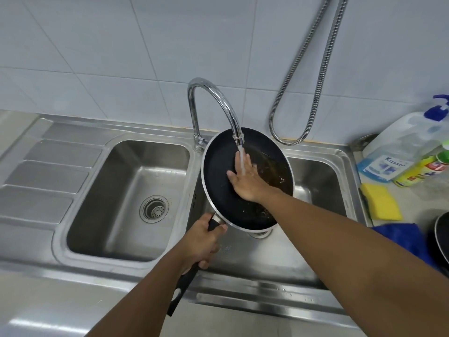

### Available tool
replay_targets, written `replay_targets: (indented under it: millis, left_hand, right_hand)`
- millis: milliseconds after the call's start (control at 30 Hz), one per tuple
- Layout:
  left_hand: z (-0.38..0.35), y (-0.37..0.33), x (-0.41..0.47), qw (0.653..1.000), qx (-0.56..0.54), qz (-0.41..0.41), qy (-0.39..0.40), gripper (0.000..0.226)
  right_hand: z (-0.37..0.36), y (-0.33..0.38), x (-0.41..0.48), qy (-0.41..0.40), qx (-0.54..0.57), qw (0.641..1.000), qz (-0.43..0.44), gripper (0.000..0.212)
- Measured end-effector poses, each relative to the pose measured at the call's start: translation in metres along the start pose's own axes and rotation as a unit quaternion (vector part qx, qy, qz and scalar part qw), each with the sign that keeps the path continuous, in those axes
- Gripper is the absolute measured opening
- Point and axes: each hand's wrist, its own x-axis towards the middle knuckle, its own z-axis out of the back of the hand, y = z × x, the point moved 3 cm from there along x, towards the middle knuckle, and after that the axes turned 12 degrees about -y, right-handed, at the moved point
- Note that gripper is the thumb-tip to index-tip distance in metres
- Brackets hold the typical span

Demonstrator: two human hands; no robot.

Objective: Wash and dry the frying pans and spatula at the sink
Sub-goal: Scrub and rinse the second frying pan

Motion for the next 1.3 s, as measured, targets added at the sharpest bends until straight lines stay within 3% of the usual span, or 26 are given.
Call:
replay_targets:
  millis: [200,267,433,633,800,867,1033,1300]
  left_hand:
    - [0.0,0.002,0.007,0.999,0.017,-0.021,-0.025,0.015]
    - [0.001,0.005,0.009,0.999,0.01,-0.025,-0.03,0.017]
    - [-0.003,0.006,0.011,0.998,0.012,-0.04,-0.048,0.022]
    - [-0.003,0.0,0.018,0.992,0.044,-0.074,-0.096,0.016]
    - [-0.007,0.001,0.016,0.983,0.067,-0.102,-0.135,0.015]
    - [-0.011,0.002,0.016,0.984,0.059,-0.097,-0.14,0.015]
    - [-0.013,0.004,0.013,0.983,0.065,-0.102,-0.136,0.016]
    - [-0.013,0.006,0.008,0.992,0.036,-0.087,-0.086,0.026]
  right_hand:
    - [-0.039,-0.001,-0.047,0.048,-0.003,0.981,0.186,0.072]
    - [-0.042,-0.02,-0.053,0.045,0.002,0.987,0.151,0.073]
    - [-0.031,-0.056,-0.05,0.042,0.032,0.995,-0.08,0.077]
    - [-0.054,-0.015,-0.071,0.039,0.113,0.993,-0.014,0.061]
    - [-0.054,-0.025,-0.059,0.039,0.112,0.993,-0.019,0.061]
    - [-0.056,-0.021,-0.05,0.006,0.133,0.989,-0.065,0.065]
    - [-0.045,-0.01,-0.026,-0.047,0.187,0.971,-0.14,0.073]
    - [0.02,0.007,0.015,-0.091,0.143,0.981,-0.095,0.071]
